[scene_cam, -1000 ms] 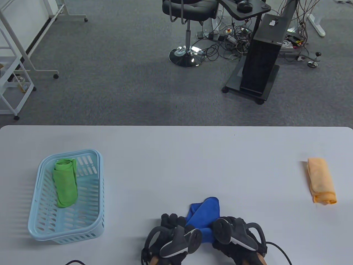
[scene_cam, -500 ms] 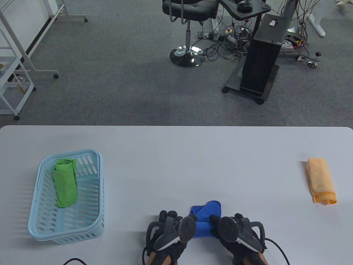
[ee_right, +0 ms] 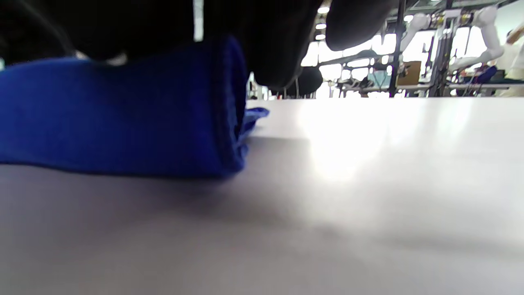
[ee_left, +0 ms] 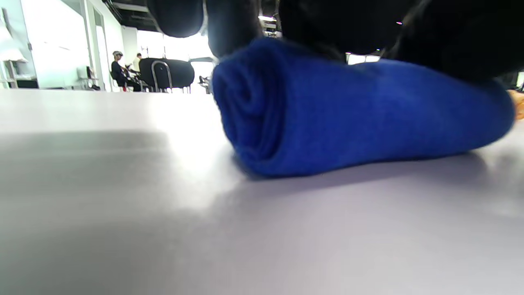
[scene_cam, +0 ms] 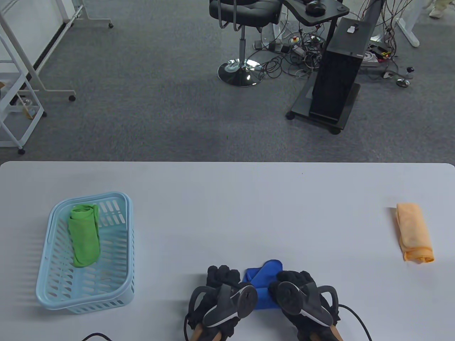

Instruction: Roll rectangular towel into towel roll

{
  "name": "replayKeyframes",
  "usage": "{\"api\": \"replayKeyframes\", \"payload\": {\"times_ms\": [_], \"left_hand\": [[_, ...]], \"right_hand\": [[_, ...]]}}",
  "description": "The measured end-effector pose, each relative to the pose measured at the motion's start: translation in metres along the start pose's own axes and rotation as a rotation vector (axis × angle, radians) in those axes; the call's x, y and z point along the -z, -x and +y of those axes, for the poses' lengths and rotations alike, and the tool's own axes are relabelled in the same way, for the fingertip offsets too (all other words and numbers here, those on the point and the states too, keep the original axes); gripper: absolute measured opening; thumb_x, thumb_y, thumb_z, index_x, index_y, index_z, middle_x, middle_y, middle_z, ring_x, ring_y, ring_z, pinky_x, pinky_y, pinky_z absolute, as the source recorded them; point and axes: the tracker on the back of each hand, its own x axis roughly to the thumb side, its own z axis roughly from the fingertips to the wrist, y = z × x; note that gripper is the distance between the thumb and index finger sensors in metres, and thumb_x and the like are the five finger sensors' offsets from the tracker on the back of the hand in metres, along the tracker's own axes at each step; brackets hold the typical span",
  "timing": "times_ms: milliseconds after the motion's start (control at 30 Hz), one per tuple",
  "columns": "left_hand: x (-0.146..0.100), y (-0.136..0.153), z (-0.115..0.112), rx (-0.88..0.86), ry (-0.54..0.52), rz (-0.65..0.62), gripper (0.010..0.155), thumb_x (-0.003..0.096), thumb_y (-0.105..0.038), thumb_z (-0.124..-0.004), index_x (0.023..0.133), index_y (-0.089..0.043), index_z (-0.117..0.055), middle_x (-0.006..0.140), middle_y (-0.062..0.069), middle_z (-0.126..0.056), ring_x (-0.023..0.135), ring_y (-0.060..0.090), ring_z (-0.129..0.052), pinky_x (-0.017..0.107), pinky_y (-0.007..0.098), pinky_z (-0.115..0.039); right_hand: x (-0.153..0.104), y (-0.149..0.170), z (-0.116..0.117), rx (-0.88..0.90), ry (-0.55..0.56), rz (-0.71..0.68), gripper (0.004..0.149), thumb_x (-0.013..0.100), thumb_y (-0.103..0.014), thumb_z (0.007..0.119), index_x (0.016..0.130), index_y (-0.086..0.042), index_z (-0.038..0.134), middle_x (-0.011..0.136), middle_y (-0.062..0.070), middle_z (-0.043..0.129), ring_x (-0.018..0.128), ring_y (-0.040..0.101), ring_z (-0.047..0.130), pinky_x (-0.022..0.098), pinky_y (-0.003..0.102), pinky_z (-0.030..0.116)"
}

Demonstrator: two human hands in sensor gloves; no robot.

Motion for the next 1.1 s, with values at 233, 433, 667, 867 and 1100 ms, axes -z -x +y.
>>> {"api": "replayKeyframes", "payload": {"times_ms": [233, 433, 667, 867, 1100], "left_hand": [[0.005, 0.001, -0.011, 0.071, 0.134, 0.013, 0.072, 0.0346, -0.048, -0.083, 0.100, -0.022, -0.067, 0.105, 0.013, -0.066, 0.100, 0.045, -0.047, 0.070, 0.069, -0.036], [0.001, 0.022, -0.007, -0.190, 0.226, 0.059, 0.063, 0.0389, -0.045, -0.065, 0.089, -0.013, -0.085, 0.102, 0.015, -0.067, 0.101, 0.046, -0.042, 0.070, 0.069, -0.032], [0.000, 0.032, -0.007, -0.224, 0.157, 0.132, 0.060, 0.0406, -0.049, -0.068, 0.093, -0.021, -0.078, 0.104, 0.018, -0.058, 0.099, 0.046, -0.042, 0.070, 0.069, -0.031], [-0.005, 0.008, 0.008, -0.161, 0.000, -0.039, 0.061, 0.0347, -0.056, -0.074, 0.091, -0.032, -0.076, 0.103, 0.016, -0.062, 0.098, 0.045, -0.048, 0.069, 0.069, -0.035], [0.002, 0.023, -0.008, -0.063, 0.194, 0.099, 0.068, 0.0348, -0.052, -0.078, 0.100, -0.047, -0.060, 0.109, 0.014, -0.060, 0.102, 0.044, -0.047, 0.071, 0.068, -0.036]], "right_hand": [[0.003, 0.002, 0.013, -0.058, -0.208, 0.034, 0.077, 0.029, -0.041, 0.080, 0.100, -0.026, 0.055, 0.100, 0.006, 0.057, 0.094, 0.030, 0.064, 0.070, 0.059, 0.052], [0.000, 0.012, 0.006, 0.113, -0.235, -0.003, 0.074, 0.030, -0.044, 0.073, 0.099, -0.025, 0.054, 0.090, 0.000, 0.075, 0.084, 0.023, 0.080, 0.069, 0.059, 0.055], [0.003, 0.013, 0.004, 0.117, -0.167, 0.037, 0.056, 0.031, -0.047, 0.070, 0.081, -0.026, 0.081, 0.071, 0.002, 0.090, 0.061, 0.025, 0.094, 0.064, 0.055, 0.066], [0.003, 0.006, 0.004, 0.067, -0.068, 0.063, 0.057, 0.032, -0.039, 0.075, 0.087, -0.029, 0.067, 0.091, 0.003, 0.065, 0.082, 0.027, 0.074, 0.069, 0.058, 0.053], [-0.007, -0.010, -0.013, 0.361, -0.139, -0.170, 0.060, 0.034, -0.043, 0.071, 0.093, -0.036, 0.063, 0.105, 0.000, 0.049, 0.095, 0.028, 0.064, 0.070, 0.060, 0.052]]}}
